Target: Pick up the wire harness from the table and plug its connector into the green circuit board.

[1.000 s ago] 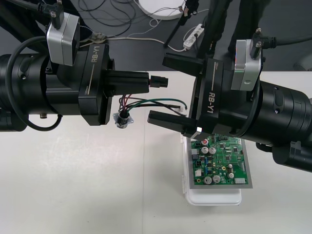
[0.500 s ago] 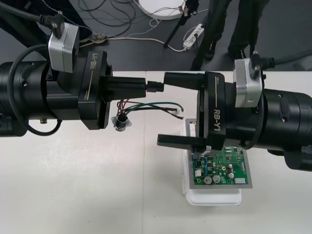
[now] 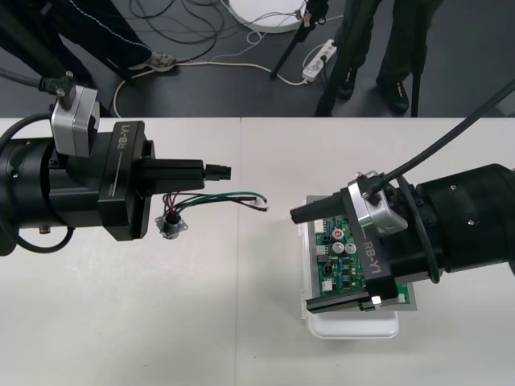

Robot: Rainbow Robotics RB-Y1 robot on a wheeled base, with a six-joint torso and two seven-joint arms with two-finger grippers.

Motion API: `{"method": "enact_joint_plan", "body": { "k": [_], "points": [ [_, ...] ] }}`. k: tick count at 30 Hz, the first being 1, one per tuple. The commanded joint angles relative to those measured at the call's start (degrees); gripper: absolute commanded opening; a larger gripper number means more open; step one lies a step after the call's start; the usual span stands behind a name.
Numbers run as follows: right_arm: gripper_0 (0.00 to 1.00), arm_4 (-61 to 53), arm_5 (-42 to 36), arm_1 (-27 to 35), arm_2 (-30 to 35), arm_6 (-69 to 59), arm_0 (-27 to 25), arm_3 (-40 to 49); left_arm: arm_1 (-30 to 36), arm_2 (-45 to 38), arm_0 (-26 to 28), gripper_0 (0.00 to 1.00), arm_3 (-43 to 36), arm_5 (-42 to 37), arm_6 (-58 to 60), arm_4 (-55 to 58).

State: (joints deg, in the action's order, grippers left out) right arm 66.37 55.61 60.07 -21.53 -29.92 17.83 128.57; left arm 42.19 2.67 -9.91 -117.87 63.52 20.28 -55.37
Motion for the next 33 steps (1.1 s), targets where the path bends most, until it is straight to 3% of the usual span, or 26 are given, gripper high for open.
{"method": "enact_joint_plan", "body": {
  "k": [1,9,19,33],
  "points": [
    [1.0,7.2,8.0,-0.2,6.2,-6.9,0.9,1.2,-1.1,-2.1,3.4,0.0,1.1,5.4,-5.6,0.9],
    [1.0,19.1,21.4,-2.4,12.4,-17.3,-0.3,5.2,-2.7,-2.1,4.8,0.0,4.5,8.3,-10.2,1.4],
    [1.0,32.6,34.4,-3.3,15.9,-24.4,-3.4,7.9,-9.1,-2.1,4.0,0.0,16.4,18.1,-19.1,1.5],
    [1.0,47.4,34.4,1.0,15.7,-24.0,-8.2,10.1,-11.0,2.1,2.4,0.0,31.3,25.4,-32.1,1.5]
  ]
}}
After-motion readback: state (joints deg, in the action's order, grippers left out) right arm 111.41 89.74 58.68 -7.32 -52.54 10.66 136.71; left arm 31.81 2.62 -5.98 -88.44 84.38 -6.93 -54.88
